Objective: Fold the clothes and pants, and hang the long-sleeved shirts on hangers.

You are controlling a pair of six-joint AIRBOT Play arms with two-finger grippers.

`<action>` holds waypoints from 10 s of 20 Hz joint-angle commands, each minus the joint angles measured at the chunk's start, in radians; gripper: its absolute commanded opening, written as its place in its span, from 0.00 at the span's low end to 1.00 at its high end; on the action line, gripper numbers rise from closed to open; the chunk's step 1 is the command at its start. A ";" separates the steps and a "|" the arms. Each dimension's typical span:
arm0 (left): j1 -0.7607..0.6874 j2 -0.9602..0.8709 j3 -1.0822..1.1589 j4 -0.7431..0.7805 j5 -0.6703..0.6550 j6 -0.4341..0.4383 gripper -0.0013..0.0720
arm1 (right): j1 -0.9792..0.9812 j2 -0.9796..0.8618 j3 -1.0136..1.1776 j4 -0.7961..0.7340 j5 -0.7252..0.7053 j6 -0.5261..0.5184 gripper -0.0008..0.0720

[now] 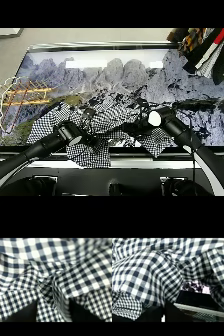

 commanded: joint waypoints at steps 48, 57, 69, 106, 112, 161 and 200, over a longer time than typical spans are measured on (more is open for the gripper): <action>0.282 0.008 0.257 -0.246 -0.057 0.129 0.06 | 0.151 -0.067 0.250 -0.345 0.124 0.352 0.05; 0.908 0.221 0.241 -0.171 -0.162 0.423 0.79 | 0.151 -0.066 0.250 -0.305 0.118 0.312 0.05; 1.660 0.036 0.307 -0.330 -0.068 0.794 0.84 | 0.151 -0.066 0.250 -0.288 0.119 0.249 0.05; 1.707 -0.429 0.368 -0.376 -0.029 1.379 0.81 | 0.151 -0.066 0.250 -0.297 0.110 0.249 0.05; 1.704 -0.438 0.368 -0.377 -0.031 1.379 0.44 | 0.151 -0.066 0.250 -0.297 0.110 0.249 0.05; 0.682 0.963 -0.216 -0.521 -0.481 1.191 0.05 | 0.024 -0.067 0.252 -0.459 0.020 0.591 0.05; 0.681 0.756 -0.212 -0.594 -0.414 1.327 0.05 | 0.032 -0.051 0.305 -0.458 0.016 0.514 0.05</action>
